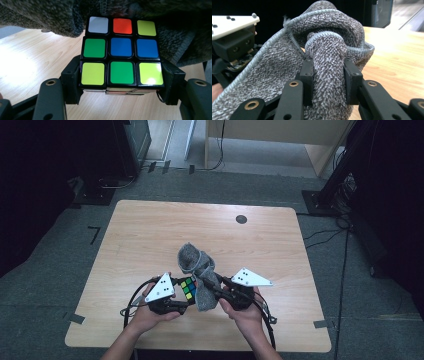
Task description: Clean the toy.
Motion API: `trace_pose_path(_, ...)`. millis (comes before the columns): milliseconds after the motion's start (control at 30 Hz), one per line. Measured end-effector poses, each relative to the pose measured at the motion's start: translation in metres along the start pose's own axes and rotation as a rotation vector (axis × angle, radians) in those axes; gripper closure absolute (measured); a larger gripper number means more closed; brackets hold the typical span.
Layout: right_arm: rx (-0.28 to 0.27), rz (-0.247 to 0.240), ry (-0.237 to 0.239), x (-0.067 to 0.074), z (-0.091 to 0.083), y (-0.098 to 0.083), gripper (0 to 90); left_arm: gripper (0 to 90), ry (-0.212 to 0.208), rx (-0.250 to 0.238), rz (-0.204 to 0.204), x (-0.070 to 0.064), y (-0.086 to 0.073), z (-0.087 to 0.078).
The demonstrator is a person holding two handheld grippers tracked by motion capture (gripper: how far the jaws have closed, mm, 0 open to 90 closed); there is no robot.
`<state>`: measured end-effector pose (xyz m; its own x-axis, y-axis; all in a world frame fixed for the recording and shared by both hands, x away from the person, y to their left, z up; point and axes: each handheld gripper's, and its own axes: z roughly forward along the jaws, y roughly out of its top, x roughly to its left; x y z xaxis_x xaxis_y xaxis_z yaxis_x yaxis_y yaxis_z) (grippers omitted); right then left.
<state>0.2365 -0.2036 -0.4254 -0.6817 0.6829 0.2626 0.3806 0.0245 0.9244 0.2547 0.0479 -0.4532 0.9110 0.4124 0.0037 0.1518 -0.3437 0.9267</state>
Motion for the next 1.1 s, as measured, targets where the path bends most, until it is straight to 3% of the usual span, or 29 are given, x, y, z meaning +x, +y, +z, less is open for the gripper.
trace_pose_path(200,0.047,0.075,-0.028,-0.016,0.004,-0.008,67.1,34.3,-0.008,-0.025,0.007,0.0,0.004,-0.005)
trace_pose_path(267,0.048,0.064,-0.031,-0.014,0.003,-0.007,67.1,34.2,-0.001,-0.011,0.003,0.0,0.002,-0.002)
trace_pose_path(367,0.006,0.03,0.0,-0.003,0.0,-0.002,67.1,34.2,0.005,0.02,0.004,-0.001,0.0,0.001)
trace_pose_path(433,0.003,-0.002,-0.005,0.001,-0.001,0.001,67.1,34.3,0.007,0.014,-0.001,-0.001,0.001,0.001)
trace_pose_path(500,-0.001,0.019,0.002,-0.003,0.0,0.0,67.0,34.3,0.005,0.007,0.005,-0.002,0.003,-0.001)
trace_pose_path(633,0.04,0.058,-0.026,-0.015,0.004,-0.009,67.0,34.2,-0.005,-0.021,-0.009,0.0,0.005,-0.004)
trace_pose_path(733,0.053,0.054,-0.028,-0.015,0.005,-0.009,67.0,34.2,0.018,0.015,-0.017,0.002,0.001,0.001)
trace_pose_path(833,0.022,0.042,0.006,-0.008,0.003,-0.006,67.0,34.3,0.038,0.065,-0.012,0.002,-0.002,0.006)
trace_pose_path(933,0.014,0.02,0.011,-0.005,0.003,-0.004,66.9,34.3,0.04,0.056,-0.005,0.0,0.0,0.004)
trace_pose_path(1033,0.024,0.049,-0.002,-0.012,0.004,-0.008,67.0,34.3,0.005,0.002,-0.01,-0.001,0.004,-0.002)
trace_pose_path(1100,0.046,0.066,-0.022,-0.017,0.006,-0.011,67.0,34.2,0.005,-0.005,-0.005,0.0,0.005,-0.003)
